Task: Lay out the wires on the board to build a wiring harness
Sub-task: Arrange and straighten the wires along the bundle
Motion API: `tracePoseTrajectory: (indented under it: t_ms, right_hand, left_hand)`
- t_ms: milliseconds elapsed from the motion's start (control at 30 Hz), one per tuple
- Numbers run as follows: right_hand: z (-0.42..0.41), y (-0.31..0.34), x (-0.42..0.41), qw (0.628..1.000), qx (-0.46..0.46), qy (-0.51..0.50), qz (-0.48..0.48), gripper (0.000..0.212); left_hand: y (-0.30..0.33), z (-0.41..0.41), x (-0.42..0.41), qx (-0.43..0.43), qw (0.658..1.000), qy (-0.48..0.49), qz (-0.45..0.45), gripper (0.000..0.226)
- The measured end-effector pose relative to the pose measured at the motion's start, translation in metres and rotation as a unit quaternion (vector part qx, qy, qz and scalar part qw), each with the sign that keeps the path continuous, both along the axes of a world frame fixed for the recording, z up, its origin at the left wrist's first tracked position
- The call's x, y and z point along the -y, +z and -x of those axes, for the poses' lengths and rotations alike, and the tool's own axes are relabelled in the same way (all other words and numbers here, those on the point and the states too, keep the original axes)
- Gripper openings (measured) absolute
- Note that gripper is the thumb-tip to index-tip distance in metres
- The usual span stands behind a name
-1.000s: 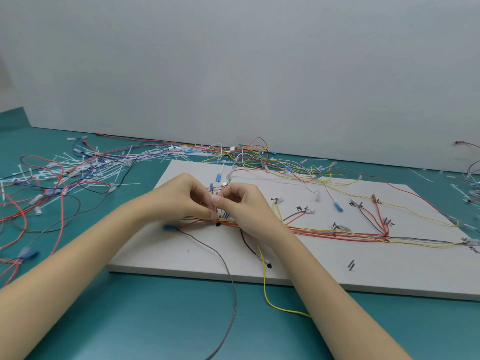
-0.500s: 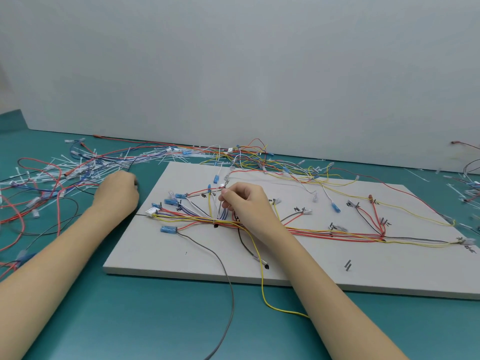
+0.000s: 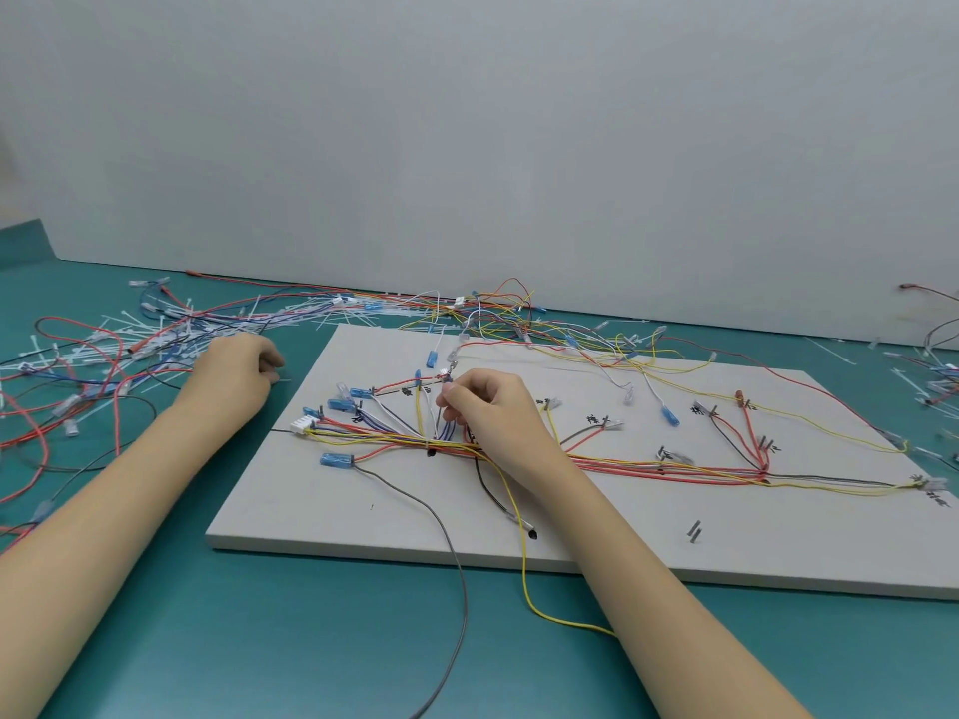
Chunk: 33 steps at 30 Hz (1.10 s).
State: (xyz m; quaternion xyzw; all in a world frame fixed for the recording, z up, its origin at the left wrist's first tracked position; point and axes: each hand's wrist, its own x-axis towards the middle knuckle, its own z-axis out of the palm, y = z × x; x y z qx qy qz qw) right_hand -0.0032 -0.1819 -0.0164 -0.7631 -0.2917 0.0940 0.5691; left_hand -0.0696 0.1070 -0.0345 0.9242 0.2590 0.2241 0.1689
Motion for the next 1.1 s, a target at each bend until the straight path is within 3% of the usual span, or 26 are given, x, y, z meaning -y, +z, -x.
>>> tracePoseTrajectory:
  t_ms: [167,300,467,567,667,733,833,933,1100]
  right_hand:
    - [0.001,0.001,0.000,1.000,-0.003,-0.002,0.001,0.021]
    - [0.000,0.001,0.000,1.000,-0.004,-0.003,0.000,0.021]
    - [0.001,0.002,0.000,1.000,-0.007,-0.005,-0.001,0.022]
    - [0.001,0.003,0.000,1.000,-0.008,-0.007,0.001,0.022]
    - [0.002,0.005,0.001,1.000,-0.015,-0.010,-0.008,0.022]
    - [0.002,0.007,0.001,0.999,-0.023,-0.020,-0.022,0.022]
    - [0.002,0.010,0.001,0.997,-0.026,-0.046,-0.047,0.020]
    - [0.001,0.014,0.003,0.994,-0.049,-0.048,-0.081,0.016]
    - [0.002,0.021,0.004,0.987,-0.115,-0.029,-0.113,0.021]
  left_hand:
    - [0.000,-0.002,-0.001,-0.028,0.999,-0.009,-0.023,0.017]
    - [-0.002,-0.003,0.003,-0.117,0.992,0.002,-0.050,0.021]
    - [-0.004,-0.008,0.007,-0.165,0.984,0.024,-0.058,0.034]
    - [0.000,-0.009,0.010,-0.083,0.995,0.018,-0.056,0.034]
    - [0.016,-0.004,0.027,0.109,0.992,-0.029,-0.055,0.024]
    - [0.031,0.000,0.045,0.232,0.970,-0.064,-0.029,0.022]
    - [0.049,0.003,0.072,0.341,0.931,-0.090,0.095,0.020]
    - [0.058,0.004,0.094,0.389,0.880,-0.109,0.250,0.018]
    - [0.062,0.006,0.116,0.404,0.752,-0.119,0.506,0.017]
